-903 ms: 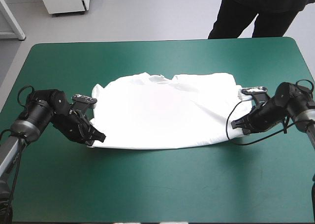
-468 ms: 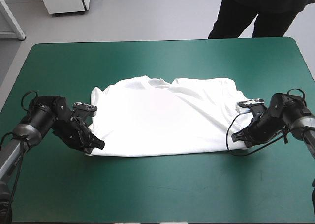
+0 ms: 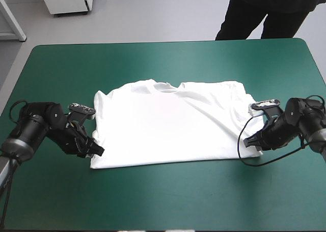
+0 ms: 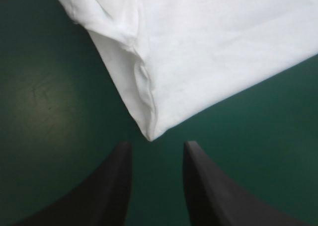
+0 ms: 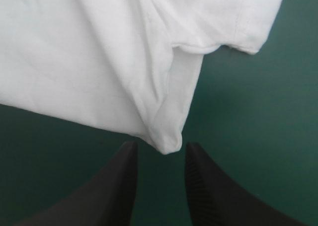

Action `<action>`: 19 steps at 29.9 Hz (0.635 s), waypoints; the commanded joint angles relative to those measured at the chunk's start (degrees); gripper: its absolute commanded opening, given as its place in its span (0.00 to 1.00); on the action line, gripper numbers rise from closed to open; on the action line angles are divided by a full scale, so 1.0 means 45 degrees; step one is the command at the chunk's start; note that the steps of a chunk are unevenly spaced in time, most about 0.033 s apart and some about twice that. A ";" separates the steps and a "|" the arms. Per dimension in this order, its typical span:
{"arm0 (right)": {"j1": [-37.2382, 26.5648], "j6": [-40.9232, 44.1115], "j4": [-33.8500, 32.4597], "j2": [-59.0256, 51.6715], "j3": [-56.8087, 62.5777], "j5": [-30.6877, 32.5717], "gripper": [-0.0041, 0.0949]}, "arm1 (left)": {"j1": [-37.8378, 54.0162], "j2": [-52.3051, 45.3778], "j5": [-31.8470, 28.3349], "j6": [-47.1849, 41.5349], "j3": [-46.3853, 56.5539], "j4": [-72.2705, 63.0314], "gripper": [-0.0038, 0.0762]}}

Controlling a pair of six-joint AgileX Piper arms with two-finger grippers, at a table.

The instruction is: Fold the cloth

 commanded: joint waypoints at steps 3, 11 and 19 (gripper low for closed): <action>0.0021 0.0313 0.0054 -0.1226 -0.1171 -0.0027 0.43 | 0.0004 -0.1178 -0.0299 -0.0759 -0.1519 0.0503 0.40; 0.0021 0.0218 0.0398 -0.1225 -0.3189 -0.0043 0.43 | 0.0004 0.0158 -0.2525 -0.1158 -0.4176 0.1240 0.42; 0.0021 0.0218 0.0350 -0.0649 -0.3866 -0.0306 0.53 | 0.0026 0.2763 -0.3201 -0.1158 -0.5599 0.1706 0.48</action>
